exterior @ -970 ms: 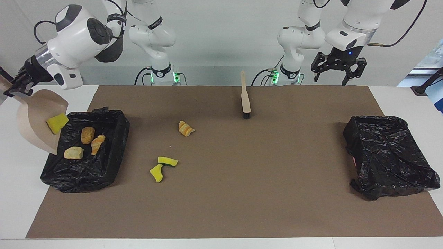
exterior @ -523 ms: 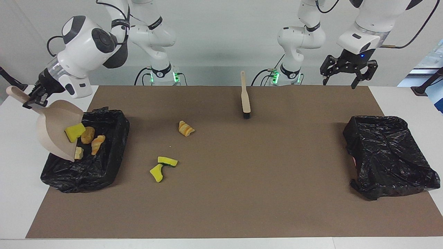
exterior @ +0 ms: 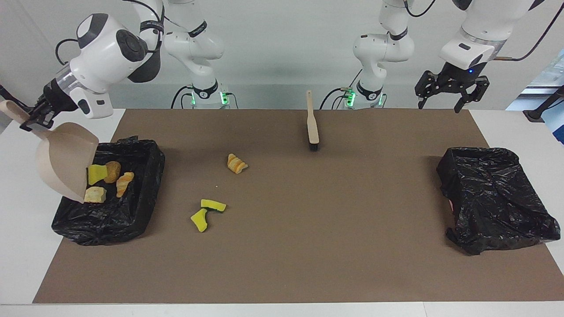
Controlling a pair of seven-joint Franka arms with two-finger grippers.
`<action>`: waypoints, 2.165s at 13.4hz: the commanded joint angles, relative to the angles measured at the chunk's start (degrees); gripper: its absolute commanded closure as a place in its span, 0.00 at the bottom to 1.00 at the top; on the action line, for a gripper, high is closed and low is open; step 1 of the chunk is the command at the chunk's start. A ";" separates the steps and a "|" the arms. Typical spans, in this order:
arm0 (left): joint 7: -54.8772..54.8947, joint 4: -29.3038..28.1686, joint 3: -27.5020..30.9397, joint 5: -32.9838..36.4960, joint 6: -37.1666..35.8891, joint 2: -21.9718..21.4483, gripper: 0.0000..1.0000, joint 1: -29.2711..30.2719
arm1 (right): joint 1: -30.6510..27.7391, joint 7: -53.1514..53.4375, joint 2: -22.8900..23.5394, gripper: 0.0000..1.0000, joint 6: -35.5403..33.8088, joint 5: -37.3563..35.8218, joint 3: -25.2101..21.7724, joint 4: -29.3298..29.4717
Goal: Sweep and dump trash in bin
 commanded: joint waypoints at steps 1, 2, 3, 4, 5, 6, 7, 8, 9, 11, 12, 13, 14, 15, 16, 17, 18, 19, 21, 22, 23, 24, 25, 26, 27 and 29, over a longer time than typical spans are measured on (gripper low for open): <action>0.46 1.49 -0.45 0.02 -2.00 0.31 0.00 1.33 | -1.30 -2.85 -0.88 1.00 -0.06 6.51 0.28 0.52; 0.46 1.67 -0.37 -0.06 -2.71 0.57 0.00 1.41 | -1.30 -2.77 -0.97 1.00 -0.32 7.30 0.37 1.13; 0.46 1.76 -0.37 -0.07 -3.76 0.83 0.00 1.68 | -1.30 -3.03 -0.89 1.00 -1.63 9.40 0.37 2.10; 0.46 1.67 -0.37 -0.07 -3.51 0.83 0.00 1.68 | -1.04 -3.73 -0.80 1.00 -2.77 12.03 0.46 3.06; 0.46 1.67 -0.37 -0.07 -2.98 0.75 0.00 1.68 | -1.04 -4.00 -0.97 1.00 -3.13 14.75 0.54 3.68; 0.38 1.50 -0.37 0.02 -2.46 0.40 0.00 1.59 | -1.04 -4.09 -0.97 1.00 -4.26 16.17 0.81 4.38; -0.06 1.32 -0.37 0.11 -2.28 0.22 0.00 1.68 | -0.95 -4.18 -0.97 1.00 -5.23 16.27 0.90 5.09; -0.15 1.32 -0.19 0.11 -2.27 0.22 0.00 1.59 | -1.38 -4.61 -0.80 1.00 -5.07 15.67 0.64 5.70; -0.24 1.23 -0.10 0.28 -2.36 0.13 0.00 1.68 | -1.91 -5.40 -0.54 1.00 -4.37 15.66 0.11 6.32; -0.06 1.14 -0.10 0.29 -2.54 0.04 0.00 1.68 | -4.10 -4.89 -0.18 1.00 -4.10 16.71 -0.25 7.11; -0.06 1.14 -0.10 0.29 -2.54 0.04 0.00 1.68 | -4.11 -4.62 -0.18 1.00 -4.36 17.50 -0.16 7.12; -0.06 1.14 -0.10 0.29 -2.54 0.04 0.00 1.68 | -4.02 -3.92 -0.27 1.00 -4.62 20.20 -0.16 7.29; -0.06 1.14 -0.10 0.29 -2.54 0.04 0.00 1.68 | -4.11 -2.96 -0.27 1.00 -5.24 22.84 -0.16 8.16; -0.06 1.14 -0.10 0.29 -2.54 0.04 0.00 1.68 | -4.20 -2.77 -0.27 1.00 -5.24 24.78 -0.25 8.43; -0.06 1.14 -0.10 0.29 -2.54 0.04 0.00 1.68 | -4.29 -2.60 -0.27 1.00 -5.42 27.50 -0.25 8.43; -0.06 1.14 -0.10 0.29 -2.54 0.04 0.00 1.68 | -4.29 -1.29 -0.36 1.00 -5.85 30.92 -0.33 8.35; -0.06 1.14 -0.10 0.29 -2.54 0.04 0.00 1.68 | -4.20 0.99 -0.53 1.00 -7.42 33.39 -0.25 8.35; -0.06 1.14 -0.10 0.29 -2.54 0.04 0.00 1.68 | -3.68 4.58 -0.71 1.00 -9.44 35.24 -0.16 8.26; -0.06 1.14 -0.10 0.29 -2.54 0.04 0.00 1.68 | -2.80 15.63 -1.50 1.00 -13.83 39.72 0.98 7.73; -0.06 1.14 -0.10 0.29 -2.54 0.04 0.00 1.68 | -1.31 21.86 -1.76 1.00 -15.77 40.44 1.68 7.73; -0.06 1.14 -0.10 0.29 -2.54 0.04 0.00 1.68 | 0.53 29.24 -1.94 1.00 -17.62 40.79 1.86 7.64; -0.06 1.14 -0.10 0.29 -2.54 0.04 0.00 1.68 | 2.46 36.62 -2.20 1.00 -19.11 42.45 1.95 7.56; -0.06 1.14 -0.10 0.29 -2.54 0.04 0.00 1.68 | 3.70 42.26 -2.38 1.00 -20.35 44.64 1.95 7.55; -0.06 1.14 -0.10 0.29 -2.54 0.04 0.00 1.68 | 4.84 47.10 -2.47 1.00 -21.06 46.84 1.95 7.55; -0.06 1.14 -0.10 0.29 -2.54 0.04 0.00 1.68 | 5.81 51.42 -2.38 1.00 -21.58 48.95 2.04 7.55; -0.06 1.14 -0.10 0.29 -2.63 0.04 0.00 1.68 | 8.27 61.34 -2.29 1.00 -21.42 53.52 2.04 6.51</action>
